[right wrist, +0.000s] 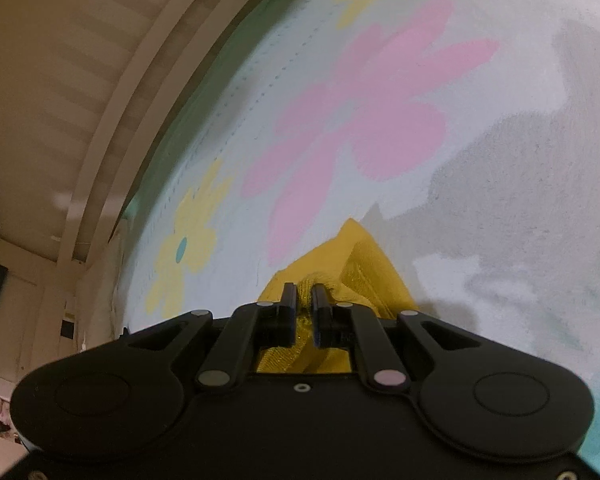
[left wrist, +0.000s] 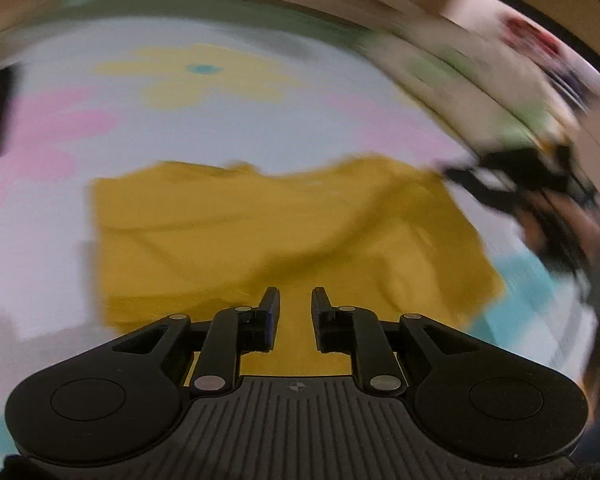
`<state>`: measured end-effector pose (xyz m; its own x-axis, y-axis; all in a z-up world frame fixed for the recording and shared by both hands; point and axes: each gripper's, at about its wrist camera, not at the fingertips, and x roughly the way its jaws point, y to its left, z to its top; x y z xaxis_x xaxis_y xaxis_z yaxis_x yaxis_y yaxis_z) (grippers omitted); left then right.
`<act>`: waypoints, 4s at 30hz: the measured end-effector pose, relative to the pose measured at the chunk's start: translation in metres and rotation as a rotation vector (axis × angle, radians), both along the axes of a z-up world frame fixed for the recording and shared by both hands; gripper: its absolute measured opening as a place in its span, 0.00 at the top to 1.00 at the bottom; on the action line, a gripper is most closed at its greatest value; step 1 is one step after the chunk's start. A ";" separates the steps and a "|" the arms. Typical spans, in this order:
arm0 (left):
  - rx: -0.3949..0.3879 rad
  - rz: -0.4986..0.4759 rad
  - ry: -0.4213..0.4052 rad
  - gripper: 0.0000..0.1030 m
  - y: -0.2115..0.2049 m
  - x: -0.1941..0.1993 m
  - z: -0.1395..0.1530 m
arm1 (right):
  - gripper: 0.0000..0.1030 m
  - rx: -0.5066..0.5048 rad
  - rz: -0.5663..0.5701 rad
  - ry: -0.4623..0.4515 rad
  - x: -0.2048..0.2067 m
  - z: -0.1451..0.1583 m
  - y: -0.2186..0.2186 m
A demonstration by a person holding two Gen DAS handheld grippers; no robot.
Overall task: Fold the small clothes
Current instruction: 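Lift the hem with both grippers and fold it toward the collar, then open both grippers and press the folded sweater flat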
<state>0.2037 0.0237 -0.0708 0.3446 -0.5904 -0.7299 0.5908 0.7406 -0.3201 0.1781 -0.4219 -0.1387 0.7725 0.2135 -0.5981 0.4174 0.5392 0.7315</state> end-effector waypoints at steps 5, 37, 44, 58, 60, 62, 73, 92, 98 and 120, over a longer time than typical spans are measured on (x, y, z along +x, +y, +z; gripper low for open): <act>0.117 -0.026 -0.013 0.82 -0.024 -0.004 -0.022 | 0.85 0.000 -0.001 -0.001 0.000 0.000 0.001; 0.124 0.297 -0.044 0.77 -0.021 0.069 -0.024 | 0.41 -0.216 0.156 -0.141 -0.008 0.036 0.013; 0.216 0.217 -0.079 0.62 -0.031 0.068 -0.042 | 0.41 -0.380 0.470 -0.052 0.017 0.032 0.076; 0.202 0.186 0.002 0.60 0.033 0.039 -0.017 | 0.39 -0.493 0.464 0.078 -0.015 0.049 0.060; 0.196 0.146 0.031 0.60 0.040 0.024 -0.017 | 0.39 -0.482 0.525 0.099 -0.031 0.051 0.059; 0.197 0.119 0.061 0.60 0.043 0.011 -0.019 | 0.39 -0.481 0.566 0.131 -0.043 0.053 0.059; 0.179 0.158 0.195 0.59 0.049 -0.011 -0.041 | 0.39 -0.355 0.550 0.240 -0.103 0.042 0.048; 0.145 0.248 0.184 0.87 0.054 -0.005 -0.024 | 0.81 -0.450 0.656 0.270 -0.098 0.046 0.101; 0.240 0.272 0.200 0.87 0.068 -0.002 -0.025 | 0.81 -0.425 0.612 0.277 -0.102 0.059 0.082; 0.083 0.401 0.080 0.48 0.017 0.018 0.012 | 0.00 -0.186 0.278 0.091 -0.093 0.051 0.037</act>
